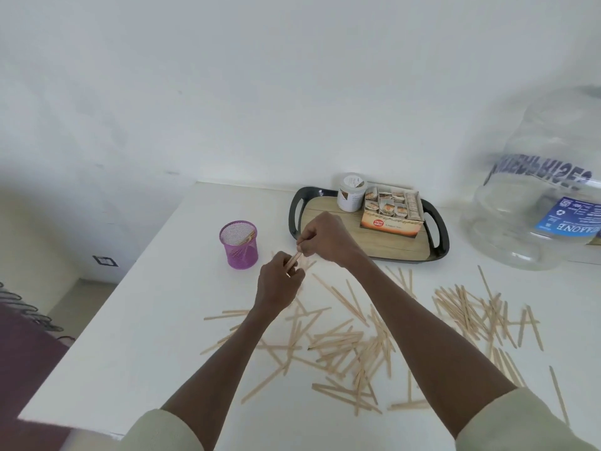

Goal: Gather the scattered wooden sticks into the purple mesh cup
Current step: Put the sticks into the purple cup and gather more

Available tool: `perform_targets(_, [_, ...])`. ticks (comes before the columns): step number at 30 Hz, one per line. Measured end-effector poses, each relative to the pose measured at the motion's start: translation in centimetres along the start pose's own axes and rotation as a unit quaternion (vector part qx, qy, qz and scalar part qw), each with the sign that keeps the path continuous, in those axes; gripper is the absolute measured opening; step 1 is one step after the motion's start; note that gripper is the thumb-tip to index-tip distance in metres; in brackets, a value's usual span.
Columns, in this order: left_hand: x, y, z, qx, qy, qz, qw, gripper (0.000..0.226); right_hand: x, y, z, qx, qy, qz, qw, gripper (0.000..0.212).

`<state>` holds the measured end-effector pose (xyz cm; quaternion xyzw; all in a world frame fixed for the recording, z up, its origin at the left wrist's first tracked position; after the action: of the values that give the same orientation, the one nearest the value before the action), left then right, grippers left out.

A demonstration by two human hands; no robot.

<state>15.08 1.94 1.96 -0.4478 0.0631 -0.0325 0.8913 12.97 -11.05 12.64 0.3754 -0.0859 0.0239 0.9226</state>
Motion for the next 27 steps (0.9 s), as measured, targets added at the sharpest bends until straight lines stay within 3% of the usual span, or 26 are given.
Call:
perform_targets(4, [1.6,3.7,1.1,-0.065,0.014,0.082,0.994,0.039,3.1,0.9,1.0,-0.012,-0.07,-0.002,0.997,0.005])
perform_targets(9, [2.6,6.7,1.3,-0.046,0.024,0.123,0.991,0.032,6.3,2.6,-0.9,0.003,-0.151,0.016,0.988,0.006])
perform_targets(13, [3.1,7.4,0.9,-0.035,0.034,0.13,0.99,0.021,7.8,3.6,-5.1,-0.033,-0.13,0.054,0.989,0.014])
perform_targets(22, [4.2,8.0,0.1,0.016,0.037,0.133,0.99,0.032,8.8,2.0,-9.9,-0.075,-0.069,0.041,0.994,0.021])
perform_targets(27, [4.2,6.9,-0.6,0.062,0.038,0.098,0.992,0.04,7.6,0.7,-7.1,-0.094,-0.137,0.046,0.985,0.038])
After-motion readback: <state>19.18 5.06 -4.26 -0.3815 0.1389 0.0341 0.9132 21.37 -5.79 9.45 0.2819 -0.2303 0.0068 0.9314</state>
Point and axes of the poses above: each hand's wrist, its own x-axis towards the middle knuckle, its own z-axis out of the back of the hand, y = z × x, the point moved 6 cm from there along x, towards the middle knuckle, and after that the axes turned 11 degrees about z, right-handed, at the moved point
